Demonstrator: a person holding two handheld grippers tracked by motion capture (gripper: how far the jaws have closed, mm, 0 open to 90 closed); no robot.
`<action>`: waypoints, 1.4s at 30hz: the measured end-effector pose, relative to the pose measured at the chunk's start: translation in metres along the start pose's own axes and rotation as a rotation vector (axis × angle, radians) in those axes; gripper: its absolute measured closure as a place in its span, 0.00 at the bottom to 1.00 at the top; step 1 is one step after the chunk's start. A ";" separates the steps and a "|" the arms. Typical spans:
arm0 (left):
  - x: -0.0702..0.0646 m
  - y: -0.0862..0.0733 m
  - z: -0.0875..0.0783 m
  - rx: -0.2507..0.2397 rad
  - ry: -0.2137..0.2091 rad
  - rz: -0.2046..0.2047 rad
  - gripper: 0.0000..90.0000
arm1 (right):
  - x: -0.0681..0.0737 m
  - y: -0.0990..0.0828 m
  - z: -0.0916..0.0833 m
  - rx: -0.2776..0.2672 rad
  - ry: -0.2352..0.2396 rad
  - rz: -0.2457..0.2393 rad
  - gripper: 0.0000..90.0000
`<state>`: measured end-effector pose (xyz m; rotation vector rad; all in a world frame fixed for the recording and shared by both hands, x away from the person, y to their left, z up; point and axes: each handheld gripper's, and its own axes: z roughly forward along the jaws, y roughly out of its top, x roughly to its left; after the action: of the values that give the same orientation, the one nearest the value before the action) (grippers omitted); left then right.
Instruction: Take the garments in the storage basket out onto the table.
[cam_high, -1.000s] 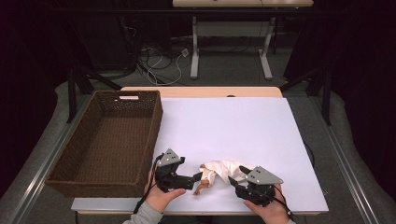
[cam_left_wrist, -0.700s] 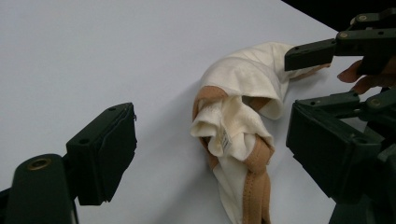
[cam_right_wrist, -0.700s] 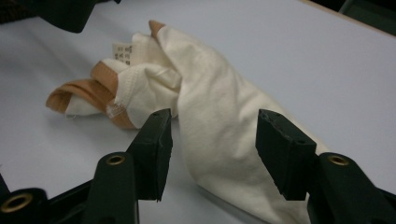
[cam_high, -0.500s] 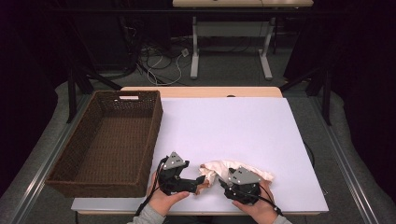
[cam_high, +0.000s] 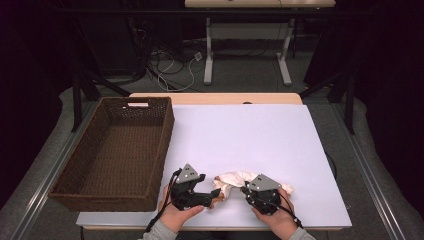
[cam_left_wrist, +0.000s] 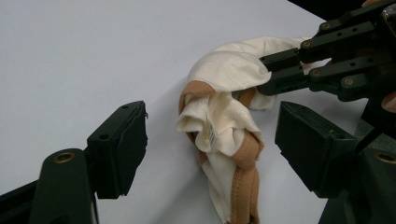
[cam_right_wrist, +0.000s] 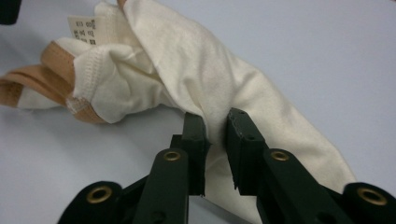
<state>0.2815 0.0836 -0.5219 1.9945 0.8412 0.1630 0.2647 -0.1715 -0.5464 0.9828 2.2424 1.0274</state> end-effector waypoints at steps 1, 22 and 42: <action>0.000 0.000 -0.001 -0.002 -0.009 0.003 0.29 | -0.001 0.001 -0.001 -0.004 0.006 0.006 0.90; -0.012 -0.002 0.004 0.011 -0.030 0.040 0.48 | -0.034 0.046 -0.019 -0.110 0.097 0.143 0.93; -0.032 0.015 0.040 0.039 -0.008 0.126 0.60 | -0.041 0.059 -0.014 -0.103 0.102 0.161 0.93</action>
<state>0.2821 0.0300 -0.5254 2.0843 0.7192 0.2126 0.3056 -0.1821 -0.4863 1.1029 2.1938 1.2766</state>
